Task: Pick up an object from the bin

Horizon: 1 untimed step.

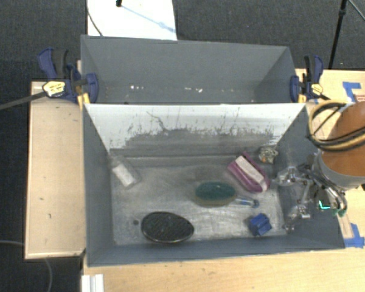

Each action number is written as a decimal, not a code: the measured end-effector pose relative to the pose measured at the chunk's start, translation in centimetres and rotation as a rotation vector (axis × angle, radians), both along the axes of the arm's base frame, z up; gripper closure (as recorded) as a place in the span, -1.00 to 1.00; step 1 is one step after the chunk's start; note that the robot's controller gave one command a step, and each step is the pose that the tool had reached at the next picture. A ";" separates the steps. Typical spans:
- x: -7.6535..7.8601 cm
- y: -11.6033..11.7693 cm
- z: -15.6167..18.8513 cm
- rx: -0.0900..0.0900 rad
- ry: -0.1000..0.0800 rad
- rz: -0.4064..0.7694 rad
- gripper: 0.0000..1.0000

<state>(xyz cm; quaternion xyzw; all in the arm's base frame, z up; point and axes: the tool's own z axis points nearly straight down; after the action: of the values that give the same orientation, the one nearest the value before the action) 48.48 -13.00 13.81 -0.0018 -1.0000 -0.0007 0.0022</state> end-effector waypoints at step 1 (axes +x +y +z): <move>0.1 2.8 -6.4 -0.001 -0.012 0.286 -1.00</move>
Offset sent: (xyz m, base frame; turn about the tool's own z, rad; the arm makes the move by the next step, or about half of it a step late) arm -0.0011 0.0271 -0.0641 -0.2869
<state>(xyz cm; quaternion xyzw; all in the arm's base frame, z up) 48.57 -10.21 7.44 0.1407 -0.9900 0.0002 -0.0038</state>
